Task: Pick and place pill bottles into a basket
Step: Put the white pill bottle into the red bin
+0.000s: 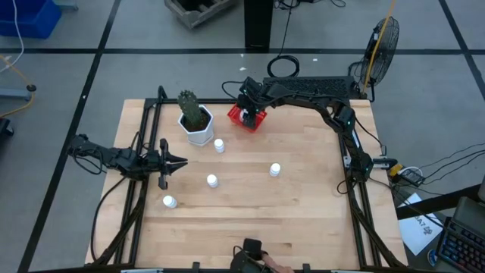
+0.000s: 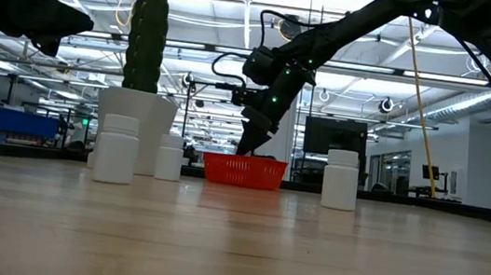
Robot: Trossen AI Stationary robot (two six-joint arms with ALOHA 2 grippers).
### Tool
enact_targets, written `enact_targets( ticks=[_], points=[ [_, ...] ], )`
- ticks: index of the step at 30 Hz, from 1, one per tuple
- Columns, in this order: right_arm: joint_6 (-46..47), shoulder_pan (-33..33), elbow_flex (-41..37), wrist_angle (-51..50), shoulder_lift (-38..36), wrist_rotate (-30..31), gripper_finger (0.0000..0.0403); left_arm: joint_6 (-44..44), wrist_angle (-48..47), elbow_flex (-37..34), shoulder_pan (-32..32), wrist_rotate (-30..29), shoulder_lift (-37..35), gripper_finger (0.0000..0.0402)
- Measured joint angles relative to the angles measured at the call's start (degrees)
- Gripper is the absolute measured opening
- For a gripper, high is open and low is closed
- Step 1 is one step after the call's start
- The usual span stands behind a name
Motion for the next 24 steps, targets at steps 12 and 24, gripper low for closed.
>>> enact_targets(
  ticks=[12,24],
  points=[
    [0.1,0.0,0.0,5.4,0.0,0.0,0.0181,0.0,0.0,0.0,0.0,0.0,0.0,0.0056],
    [0.7,0.0,0.0,3.2,0.0,0.0,0.0181,0.0,0.0,0.0,0.0,0.0,0.0,0.0056]
  ],
)
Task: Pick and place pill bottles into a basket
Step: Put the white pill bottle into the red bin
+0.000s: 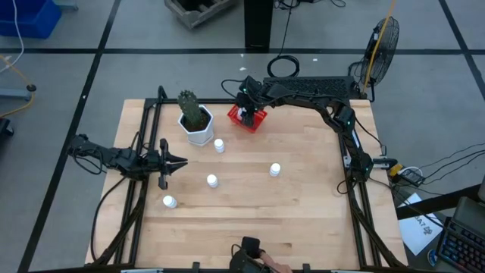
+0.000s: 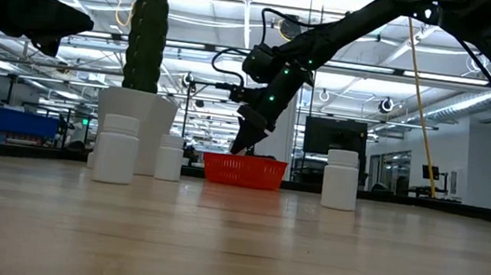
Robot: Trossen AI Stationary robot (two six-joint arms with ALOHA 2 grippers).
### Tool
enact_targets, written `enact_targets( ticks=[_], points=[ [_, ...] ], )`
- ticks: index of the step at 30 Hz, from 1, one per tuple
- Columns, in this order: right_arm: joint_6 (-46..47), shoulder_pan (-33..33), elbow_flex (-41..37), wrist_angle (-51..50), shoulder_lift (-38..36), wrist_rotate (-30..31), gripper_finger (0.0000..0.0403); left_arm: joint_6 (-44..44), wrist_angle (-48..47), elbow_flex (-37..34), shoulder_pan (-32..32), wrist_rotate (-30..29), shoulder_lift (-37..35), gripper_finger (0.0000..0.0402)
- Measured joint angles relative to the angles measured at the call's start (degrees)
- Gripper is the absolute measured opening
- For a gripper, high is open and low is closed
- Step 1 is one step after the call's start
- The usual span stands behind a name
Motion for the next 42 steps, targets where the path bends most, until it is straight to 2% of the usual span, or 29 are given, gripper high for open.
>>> enact_targets(
  ticks=[19,31,34,38,42],
  points=[
    [0.0,0.0,-0.2,1.3,1.4,-0.1,0.0183,0.0,0.0,0.0,0.0,0.0,0.0,0.0056],
    [-0.1,0.0,-0.3,1.5,1.6,0.2,0.028,0.0,0.0,0.0,0.0,0.0,0.0,0.0056],
    [-0.3,0.0,-0.3,0.5,1.2,0.5,0.029,0.0,0.0,0.0,0.0,0.0,0.0,0.0056],
    [-0.8,0.0,-0.3,-1.1,0.3,4.6,0.0294,0.0,0.0,0.0,0.0,0.0,0.0,0.0056],
    [-0.9,0.0,-0.3,-2.7,-0.8,4.7,0.0294,0.0,0.0,0.0,0.0,0.0,0.0,0.0056]
  ],
)
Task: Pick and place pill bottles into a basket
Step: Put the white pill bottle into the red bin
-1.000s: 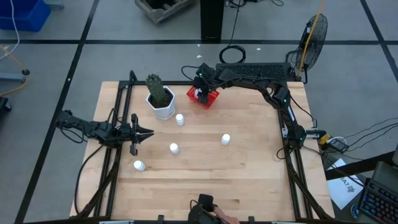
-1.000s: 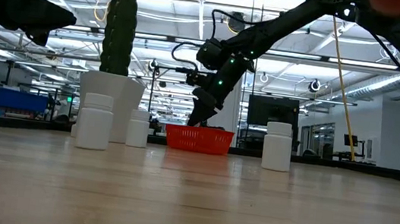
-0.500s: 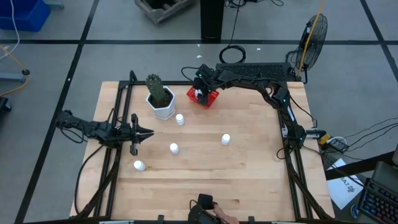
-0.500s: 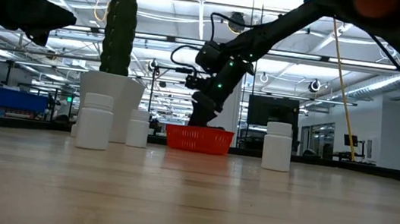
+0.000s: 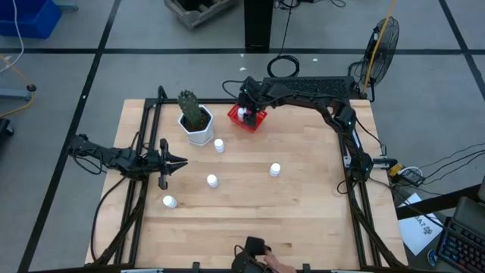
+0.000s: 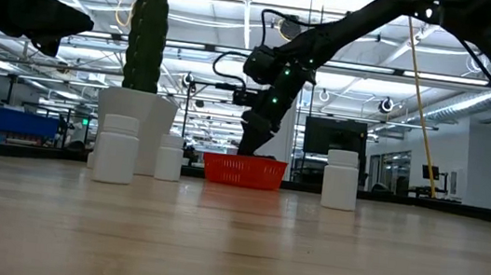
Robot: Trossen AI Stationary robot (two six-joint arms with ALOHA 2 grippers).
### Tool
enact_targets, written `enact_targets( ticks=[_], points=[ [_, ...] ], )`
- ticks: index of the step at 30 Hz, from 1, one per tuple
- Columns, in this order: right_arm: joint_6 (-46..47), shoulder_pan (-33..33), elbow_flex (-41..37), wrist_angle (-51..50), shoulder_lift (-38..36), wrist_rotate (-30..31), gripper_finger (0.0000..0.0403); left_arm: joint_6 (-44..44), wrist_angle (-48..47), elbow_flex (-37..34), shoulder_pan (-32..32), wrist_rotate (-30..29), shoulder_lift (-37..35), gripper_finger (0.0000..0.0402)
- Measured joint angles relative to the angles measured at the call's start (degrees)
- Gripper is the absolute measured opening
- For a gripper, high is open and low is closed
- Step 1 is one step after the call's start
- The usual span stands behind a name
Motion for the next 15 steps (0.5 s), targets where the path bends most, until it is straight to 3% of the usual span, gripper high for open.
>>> enact_targets(
  ticks=[11,15],
  points=[
    [2.7,1.5,0.0,-19.7,-6.0,-0.5,0.0293,0.0,0.0,0.0,0.0,0.0,0.0,0.0056],
    [5.5,5.0,0.0,-28.1,-9.4,-4.9,0.0293,0.0,0.0,0.0,0.0,0.0,0.0,0.0056]
  ],
)
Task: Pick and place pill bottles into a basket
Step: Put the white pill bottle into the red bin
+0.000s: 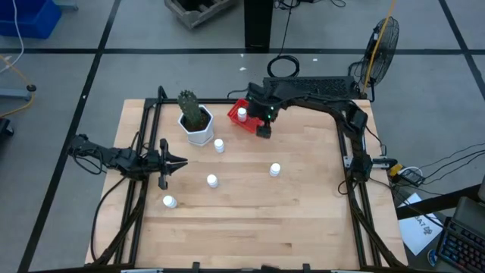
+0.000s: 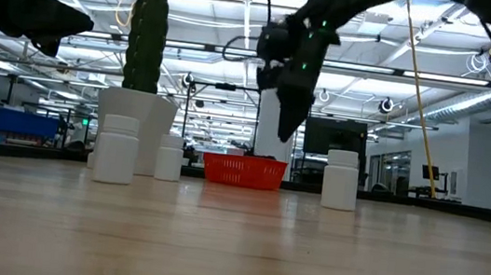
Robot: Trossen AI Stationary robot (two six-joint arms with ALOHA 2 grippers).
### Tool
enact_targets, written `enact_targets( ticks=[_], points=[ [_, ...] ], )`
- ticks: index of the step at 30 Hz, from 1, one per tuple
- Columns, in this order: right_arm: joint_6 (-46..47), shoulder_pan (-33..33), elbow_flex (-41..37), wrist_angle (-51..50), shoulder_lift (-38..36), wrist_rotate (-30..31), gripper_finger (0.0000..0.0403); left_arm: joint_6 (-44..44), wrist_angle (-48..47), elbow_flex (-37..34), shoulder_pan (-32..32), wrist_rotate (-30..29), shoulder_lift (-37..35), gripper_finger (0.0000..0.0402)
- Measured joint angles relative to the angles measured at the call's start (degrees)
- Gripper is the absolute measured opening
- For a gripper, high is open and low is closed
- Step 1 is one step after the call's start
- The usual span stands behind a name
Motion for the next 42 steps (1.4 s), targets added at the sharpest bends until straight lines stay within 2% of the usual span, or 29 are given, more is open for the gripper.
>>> enact_targets(
  ticks=[7,13,20,27,42],
  points=[
    [3.6,9.7,-7.8,-2.0,-9.6,0.1,0.0293,0.0,0.0,0.0,0.0,0.0,0.0,0.0056],
    [9.9,15.4,-20.6,6.7,-20.5,1.8,0.0293,0.0,0.0,0.0,0.0,0.0,0.0,0.0056],
    [13.9,18.8,-36.3,16.6,-30.0,2.0,0.0293,0.0,0.0,0.0,0.0,0.0,0.0,0.0056],
    [15.0,22.8,-45.3,24.6,-32.7,9.5,0.0293,0.0,0.0,0.0,0.0,0.0,0.0,0.0056],
    [17.0,23.5,-51.3,34.2,-32.6,7.5,0.0293,0.0,0.0,0.0,0.0,0.0,0.0,0.0056]
  ],
)
